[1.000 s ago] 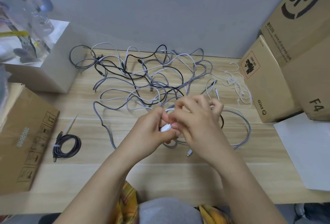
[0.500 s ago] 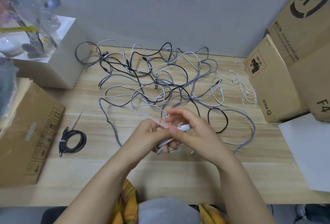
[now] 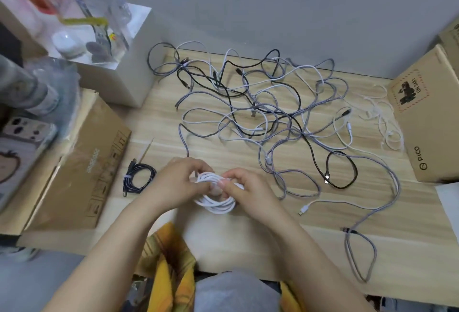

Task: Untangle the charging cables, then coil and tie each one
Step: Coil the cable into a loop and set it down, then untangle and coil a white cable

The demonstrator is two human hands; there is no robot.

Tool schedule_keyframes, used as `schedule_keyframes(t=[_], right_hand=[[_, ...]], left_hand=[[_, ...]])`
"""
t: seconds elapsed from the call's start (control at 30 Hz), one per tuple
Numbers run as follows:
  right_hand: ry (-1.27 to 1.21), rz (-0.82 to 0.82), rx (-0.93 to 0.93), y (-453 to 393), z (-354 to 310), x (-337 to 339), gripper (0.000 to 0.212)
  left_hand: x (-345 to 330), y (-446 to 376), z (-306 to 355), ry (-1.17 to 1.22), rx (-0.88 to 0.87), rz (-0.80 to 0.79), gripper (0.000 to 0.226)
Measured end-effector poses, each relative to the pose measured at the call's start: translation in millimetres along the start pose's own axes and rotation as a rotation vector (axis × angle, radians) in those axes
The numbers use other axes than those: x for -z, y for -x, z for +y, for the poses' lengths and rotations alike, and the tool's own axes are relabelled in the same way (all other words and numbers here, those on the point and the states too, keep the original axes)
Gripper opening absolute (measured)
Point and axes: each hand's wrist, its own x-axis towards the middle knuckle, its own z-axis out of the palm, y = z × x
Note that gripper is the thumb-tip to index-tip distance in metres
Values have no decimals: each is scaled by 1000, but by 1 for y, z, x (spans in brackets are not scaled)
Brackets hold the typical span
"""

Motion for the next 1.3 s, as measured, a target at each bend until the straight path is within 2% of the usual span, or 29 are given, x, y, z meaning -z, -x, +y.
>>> schedule_keyframes(t=[0.07, 0.17, 0.23, 0.33, 0.4, 0.53, 0.63, 0.73, 0.8, 0.83, 0.93, 1.03, 1.17, 1.23, 1.3], right_hand=[[-52, -46, -63, -11, 4, -28, 15], [-190, -154, -179, -26, 8, -64, 19], [-164, -172, -206, -34, 9, -81, 24], [112, -152, -150, -45, 13, -96, 37], [203, -185, -120, -49, 16, -101, 41], [249, -230, -92, -47, 19, -96, 47], [185, -211, -104, -41, 19, -83, 45], [103, -121, -71, -33, 20, -60, 31], [25, -44, -54, -28, 21, -39, 23], [-11, 5, -49, -24, 23, -27, 22], [-12, 205, -65, -11, 39, 14, 26], [66, 417, -117, 4, 66, 52, 24], [231, 615, -263, 31, 100, 95, 22], [219, 710, -290, 44, 115, 110, 24], [237, 731, -285, 54, 125, 120, 27]], left_hand=[[12, -5, -20, -63, 91, -104, 39], [20, -16, -52, -296, 168, -168, 17], [21, -22, -69, -410, 176, -134, 16], [16, -30, -89, -483, 163, -59, 23], [12, -34, -98, -477, 167, -49, 27], [8, -33, -105, -499, 152, 26, 28], [6, -33, -95, -576, 107, 112, 32], [0, -32, -67, -563, -26, 285, 30], [-8, -26, -41, -384, -145, 393, 20], [-16, -24, -28, -285, -168, 383, 17], [-54, -27, 7, -73, -190, 204, 16], [-99, -32, 37, -22, -231, 18, 17], [-163, -39, 72, -178, -261, -140, 18], [-190, -47, 83, -296, -232, -174, 23], [-209, -56, 87, -472, -214, -155, 31]])
